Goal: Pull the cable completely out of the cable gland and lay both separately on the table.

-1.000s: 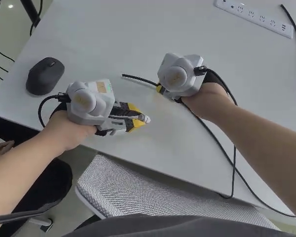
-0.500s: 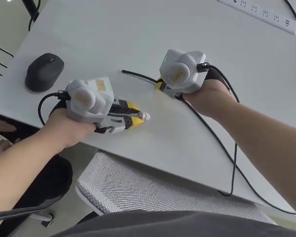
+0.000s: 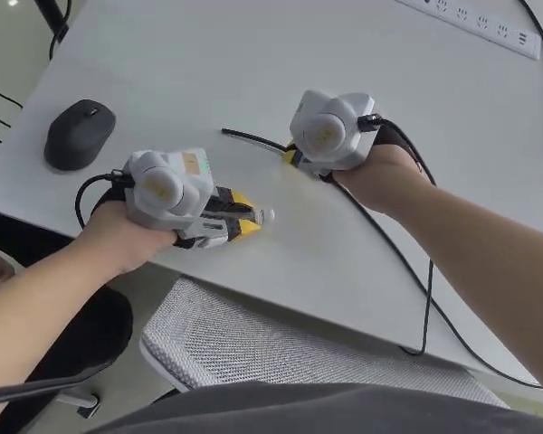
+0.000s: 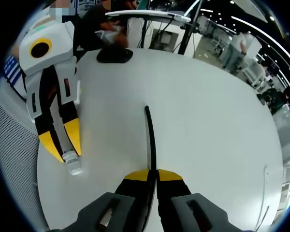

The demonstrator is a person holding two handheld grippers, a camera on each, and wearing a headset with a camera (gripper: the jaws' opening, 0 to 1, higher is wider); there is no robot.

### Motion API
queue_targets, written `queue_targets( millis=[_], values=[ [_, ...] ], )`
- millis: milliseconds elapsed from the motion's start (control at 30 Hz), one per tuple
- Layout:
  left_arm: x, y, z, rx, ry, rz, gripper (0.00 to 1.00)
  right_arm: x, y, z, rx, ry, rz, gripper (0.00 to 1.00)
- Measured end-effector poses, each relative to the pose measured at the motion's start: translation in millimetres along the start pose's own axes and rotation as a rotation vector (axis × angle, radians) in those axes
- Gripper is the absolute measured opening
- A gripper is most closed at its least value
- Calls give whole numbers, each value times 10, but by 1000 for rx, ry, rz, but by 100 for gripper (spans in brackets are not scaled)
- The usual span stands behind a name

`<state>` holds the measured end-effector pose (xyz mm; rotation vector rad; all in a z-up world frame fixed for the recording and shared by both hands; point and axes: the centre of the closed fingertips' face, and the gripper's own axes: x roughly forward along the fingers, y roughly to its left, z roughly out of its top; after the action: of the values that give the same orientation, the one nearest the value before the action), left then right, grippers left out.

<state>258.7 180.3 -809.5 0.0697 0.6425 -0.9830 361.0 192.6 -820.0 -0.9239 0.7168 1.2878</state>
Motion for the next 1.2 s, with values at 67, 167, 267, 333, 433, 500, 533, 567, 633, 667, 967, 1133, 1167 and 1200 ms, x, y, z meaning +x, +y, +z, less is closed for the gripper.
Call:
queue_targets(
  millis=[67, 167, 267, 333, 433, 500, 533, 567, 633, 667, 967, 1133, 1167, 1200],
  values=[
    [11, 2, 4, 11, 1, 3, 16, 1, 1, 2, -5, 8, 1, 0],
    [11, 4, 2, 1, 8, 6, 16, 1, 1, 0, -11, 15, 1, 0],
    [11, 0, -1, 10, 14, 10, 16, -2, -1, 0, -16, 20, -1, 0],
    [7, -2, -4, 11, 19, 11, 16, -3, -8, 0, -15, 23, -5, 1],
    [0, -1, -8, 12, 19, 15, 17, -7, -21, 1, -11, 28, -15, 4],
    [-4, -4, -10, 9, 17, 16, 18, -10, -21, 15, -7, 22, -17, 7],
    [-6, -9, -12, 8, 18, 15, 19, -13, -20, 13, -4, 23, -17, 8],
    [-9, -10, -14, 9, 19, 17, 19, -26, -27, 16, -3, 22, -21, 9],
    [-12, 9, -12, 8, 16, 26, 21, -58, -54, 23, 2, 16, -34, 10],
    [-17, 11, -13, 7, 16, 27, 22, -77, -70, 24, 8, 14, -40, 11],
    [-69, 35, 29, 13, 22, 46, 29, -392, -232, -19, 141, -43, -89, 20],
    [-135, 0, 81, -11, 24, 52, 35, -631, -243, -51, 219, -82, -102, 22],
    [-162, -38, 126, -15, 11, 44, 35, -687, -231, -60, 224, -91, -106, 23],
    [-179, -59, 153, -17, 5, 42, 35, -726, -221, -63, 234, -99, -107, 24]
  ],
)
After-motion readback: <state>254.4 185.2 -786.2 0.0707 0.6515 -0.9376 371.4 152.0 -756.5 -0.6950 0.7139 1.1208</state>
